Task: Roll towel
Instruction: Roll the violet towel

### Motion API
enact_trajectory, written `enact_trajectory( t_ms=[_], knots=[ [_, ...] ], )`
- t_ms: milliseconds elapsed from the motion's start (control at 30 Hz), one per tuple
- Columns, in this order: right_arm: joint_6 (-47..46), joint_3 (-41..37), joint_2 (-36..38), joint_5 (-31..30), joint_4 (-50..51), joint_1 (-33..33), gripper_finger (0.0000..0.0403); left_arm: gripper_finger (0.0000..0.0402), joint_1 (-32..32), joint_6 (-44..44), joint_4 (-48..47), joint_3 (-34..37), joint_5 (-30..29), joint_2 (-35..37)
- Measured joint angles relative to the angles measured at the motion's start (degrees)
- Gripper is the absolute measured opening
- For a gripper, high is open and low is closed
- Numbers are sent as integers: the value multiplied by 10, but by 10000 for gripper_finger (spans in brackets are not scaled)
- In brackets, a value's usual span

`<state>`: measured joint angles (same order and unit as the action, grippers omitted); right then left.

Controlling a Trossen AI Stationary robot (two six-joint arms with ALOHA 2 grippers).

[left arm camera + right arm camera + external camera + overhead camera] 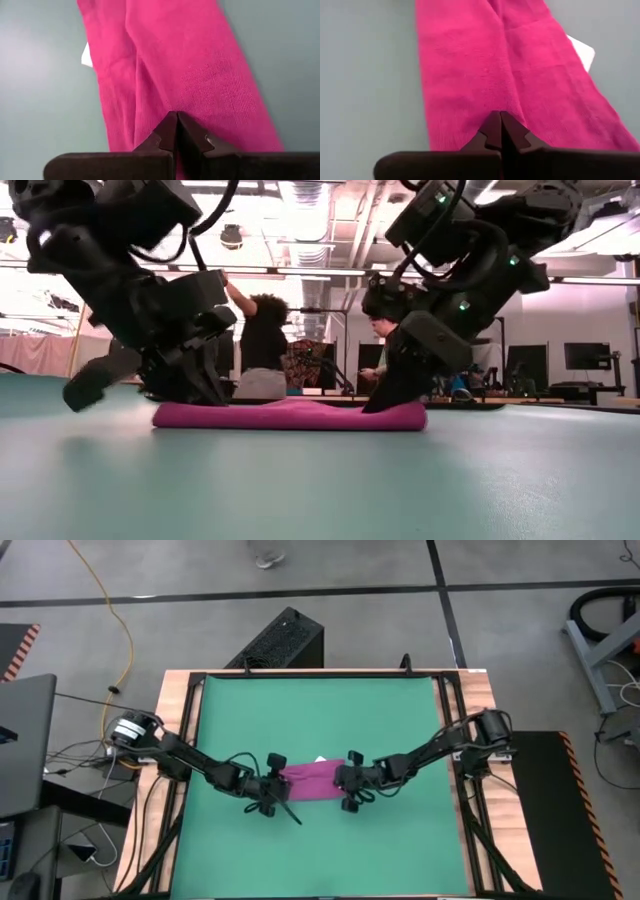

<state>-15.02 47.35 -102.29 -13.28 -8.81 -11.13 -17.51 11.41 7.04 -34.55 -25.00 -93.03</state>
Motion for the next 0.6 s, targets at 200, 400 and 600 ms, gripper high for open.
enact_trajectory(
  t_ms=[200,400,600],
  knots=[
    [-14,2,-17,11,-4,3,9,0,-47,-4,-84,-53,-74,55],
    [-12,1,-14,12,-9,3,8,0,-65,3,75,-20,-77,75],
    [-10,1,-14,14,-7,3,8,0,-33,27,179,27,-64,4]
  ],
)
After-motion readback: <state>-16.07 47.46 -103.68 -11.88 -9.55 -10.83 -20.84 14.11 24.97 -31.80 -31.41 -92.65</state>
